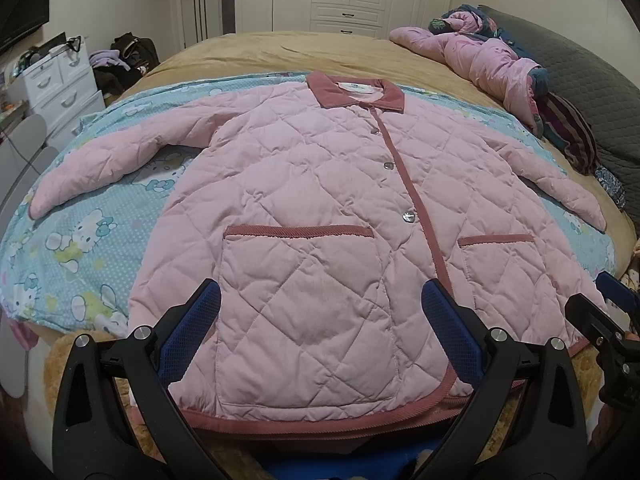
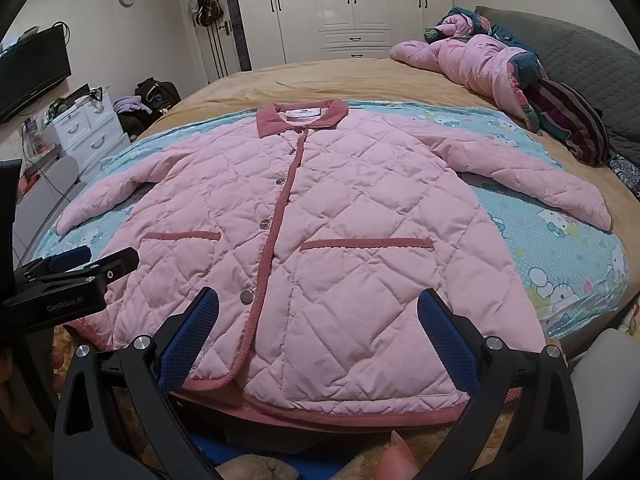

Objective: Fold large clothes

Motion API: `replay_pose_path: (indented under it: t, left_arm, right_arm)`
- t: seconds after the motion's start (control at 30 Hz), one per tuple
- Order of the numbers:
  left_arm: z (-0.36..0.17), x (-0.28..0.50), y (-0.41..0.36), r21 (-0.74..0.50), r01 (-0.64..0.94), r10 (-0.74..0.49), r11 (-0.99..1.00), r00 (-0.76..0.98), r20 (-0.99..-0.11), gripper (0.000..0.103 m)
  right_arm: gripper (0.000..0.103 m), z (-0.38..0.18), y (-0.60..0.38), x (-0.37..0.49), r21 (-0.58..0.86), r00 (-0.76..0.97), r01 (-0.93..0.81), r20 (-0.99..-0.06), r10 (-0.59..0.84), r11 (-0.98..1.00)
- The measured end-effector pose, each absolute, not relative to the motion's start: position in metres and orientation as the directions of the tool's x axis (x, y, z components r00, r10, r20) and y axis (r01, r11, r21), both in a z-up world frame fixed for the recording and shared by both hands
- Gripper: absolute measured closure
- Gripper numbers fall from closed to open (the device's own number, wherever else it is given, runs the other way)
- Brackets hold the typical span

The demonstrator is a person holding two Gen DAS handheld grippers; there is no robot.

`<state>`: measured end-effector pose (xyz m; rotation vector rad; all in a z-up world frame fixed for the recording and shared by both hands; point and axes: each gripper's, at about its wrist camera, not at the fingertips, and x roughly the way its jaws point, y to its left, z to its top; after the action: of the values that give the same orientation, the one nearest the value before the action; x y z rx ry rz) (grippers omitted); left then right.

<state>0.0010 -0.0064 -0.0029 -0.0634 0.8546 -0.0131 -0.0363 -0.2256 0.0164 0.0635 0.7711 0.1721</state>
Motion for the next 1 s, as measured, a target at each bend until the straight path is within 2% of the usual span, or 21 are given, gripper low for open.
replay_pose_path:
  t: [1.0]
  left_arm:
    - [-0.005,0.032,-0.002,-0.063,-0.023,-0.034,0.998,0.637,-0.77,0.009]
  right_arm:
    - [0.004,0.021,-0.223,-0.004,0.126,0.697,-0.126,-0.695,0.178,0.984]
